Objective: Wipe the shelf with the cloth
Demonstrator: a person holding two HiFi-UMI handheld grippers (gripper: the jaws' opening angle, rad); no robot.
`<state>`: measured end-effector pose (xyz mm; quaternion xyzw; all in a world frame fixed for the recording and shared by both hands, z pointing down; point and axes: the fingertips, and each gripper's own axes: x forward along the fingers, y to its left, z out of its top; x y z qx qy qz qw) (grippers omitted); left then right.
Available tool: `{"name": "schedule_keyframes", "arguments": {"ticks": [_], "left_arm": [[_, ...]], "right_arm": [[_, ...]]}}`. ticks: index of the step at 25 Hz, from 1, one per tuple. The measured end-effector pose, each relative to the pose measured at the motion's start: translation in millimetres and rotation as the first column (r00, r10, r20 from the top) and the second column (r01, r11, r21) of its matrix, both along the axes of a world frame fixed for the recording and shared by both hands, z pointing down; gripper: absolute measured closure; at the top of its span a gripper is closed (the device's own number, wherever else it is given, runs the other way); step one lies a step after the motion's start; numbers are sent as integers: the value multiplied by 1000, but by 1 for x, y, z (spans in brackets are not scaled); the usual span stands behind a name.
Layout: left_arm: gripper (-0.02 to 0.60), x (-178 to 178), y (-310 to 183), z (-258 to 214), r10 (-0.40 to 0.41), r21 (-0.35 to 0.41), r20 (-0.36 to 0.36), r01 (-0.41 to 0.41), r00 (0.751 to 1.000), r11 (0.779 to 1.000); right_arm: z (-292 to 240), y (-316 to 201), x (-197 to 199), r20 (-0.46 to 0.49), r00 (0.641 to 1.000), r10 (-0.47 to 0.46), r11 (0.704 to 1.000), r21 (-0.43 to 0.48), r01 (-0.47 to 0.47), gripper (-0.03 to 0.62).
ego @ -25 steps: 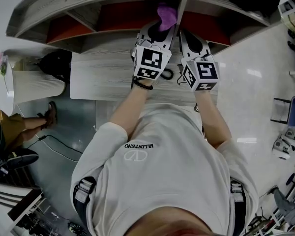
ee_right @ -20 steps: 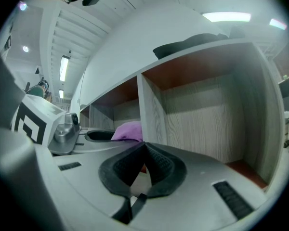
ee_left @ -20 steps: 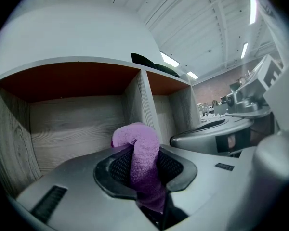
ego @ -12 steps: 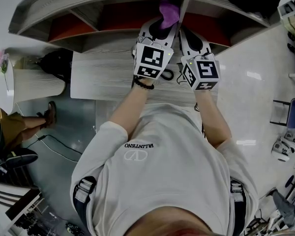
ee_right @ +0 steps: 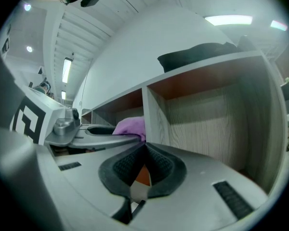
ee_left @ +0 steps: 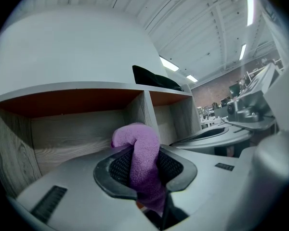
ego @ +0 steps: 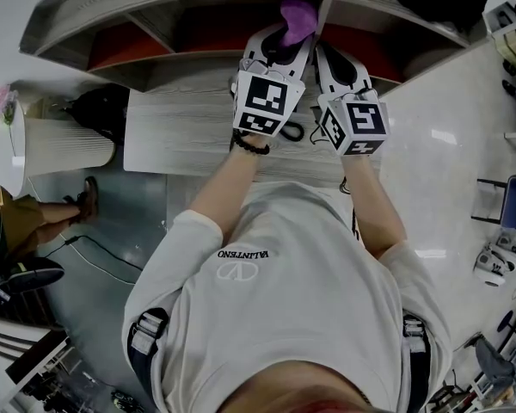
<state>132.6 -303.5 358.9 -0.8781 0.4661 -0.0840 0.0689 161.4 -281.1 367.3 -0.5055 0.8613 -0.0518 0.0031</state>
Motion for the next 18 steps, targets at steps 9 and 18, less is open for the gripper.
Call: {"name": "schedule_keyframes", "arguments": {"ticks": [9, 18], "left_arm": [[478, 0, 3, -19, -7, 22, -10, 7, 1000, 1000], [478, 2, 6, -39, -14, 42, -25, 15, 1000, 999]], "right_arm": [[-15, 5, -2, 10, 1000, -6, 1000, 24, 5, 595], [-29, 9, 0, 14, 1000, -10, 999, 43, 10, 595]]}}
